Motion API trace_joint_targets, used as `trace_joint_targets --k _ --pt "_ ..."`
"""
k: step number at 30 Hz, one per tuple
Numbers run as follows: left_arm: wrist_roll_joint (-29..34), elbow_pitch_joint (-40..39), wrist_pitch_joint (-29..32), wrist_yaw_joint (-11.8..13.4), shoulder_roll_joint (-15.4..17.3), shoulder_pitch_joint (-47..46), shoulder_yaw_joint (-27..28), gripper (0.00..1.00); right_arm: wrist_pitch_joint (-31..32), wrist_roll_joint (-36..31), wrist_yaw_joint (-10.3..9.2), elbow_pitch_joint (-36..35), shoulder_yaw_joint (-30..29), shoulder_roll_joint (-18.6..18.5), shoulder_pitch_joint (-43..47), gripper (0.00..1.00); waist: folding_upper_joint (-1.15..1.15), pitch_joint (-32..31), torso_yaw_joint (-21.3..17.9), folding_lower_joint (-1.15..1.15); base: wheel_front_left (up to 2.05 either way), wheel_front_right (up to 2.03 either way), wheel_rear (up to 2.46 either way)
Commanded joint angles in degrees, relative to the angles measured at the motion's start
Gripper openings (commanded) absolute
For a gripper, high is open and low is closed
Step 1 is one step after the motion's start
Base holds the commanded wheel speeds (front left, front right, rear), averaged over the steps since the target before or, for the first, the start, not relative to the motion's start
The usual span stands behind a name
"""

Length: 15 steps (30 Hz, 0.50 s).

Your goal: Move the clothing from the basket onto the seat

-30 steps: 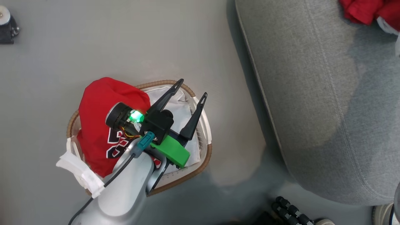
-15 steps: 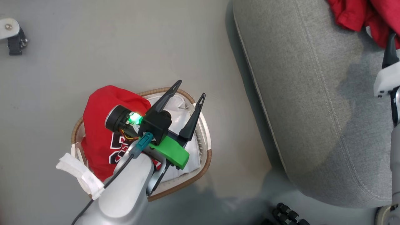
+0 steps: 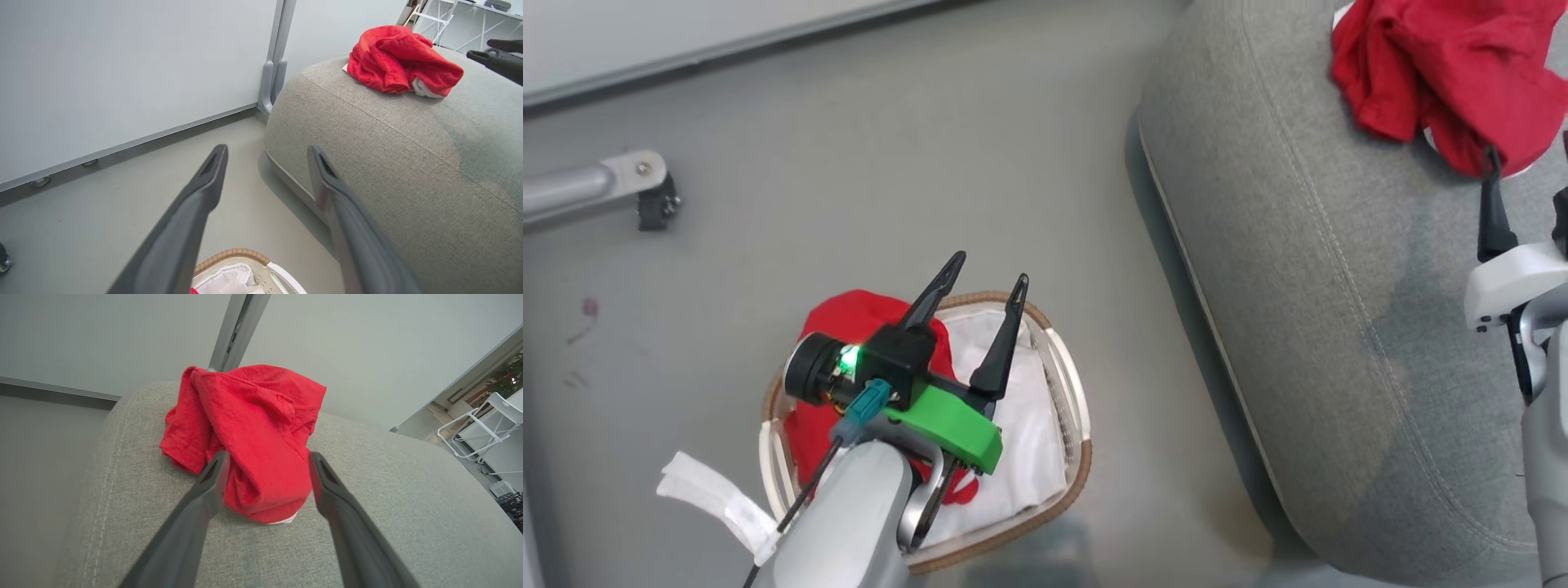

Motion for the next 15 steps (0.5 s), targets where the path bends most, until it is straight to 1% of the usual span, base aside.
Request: trace_joint_targets --k 1,5,10,15 --pt "-0.41 -0.21 -0.02 0.31 -0.17 1.42 0.72 1.0 -0.14 0.48 -0.06 -0.33 0.55 -0.33 1.01 1.0 0.0 -5.01 2.53 0.0 0.0 0.0 0.0" --pt "-0.6 -1.13 -0.02 0.97 -1.09 3.83 3.92 1.0 -0.14 1.41 -0.06 -1.41 1.91 0.72 1.5 1.0 0.0 -8.86 4.69 0.0 0.0 0.0 0.0" --pt "-0.82 -1.43 -0.03 1.41 -1.57 7.04 7.89 1.0 -0.14 3.14 -0.07 -2.6 4.01 3.2 3.08 1.0 0.0 -12.94 7.23 0.0 0.0 0.0 0.0" --pt "-0.95 -1.68 -0.02 2.11 -1.85 11.08 12.66 1.0 -0.14 5.47 -0.06 -4.67 6.05 6.17 6.71 1.0 0.0 -16.78 9.83 0.0 0.0 0.0 0.0"
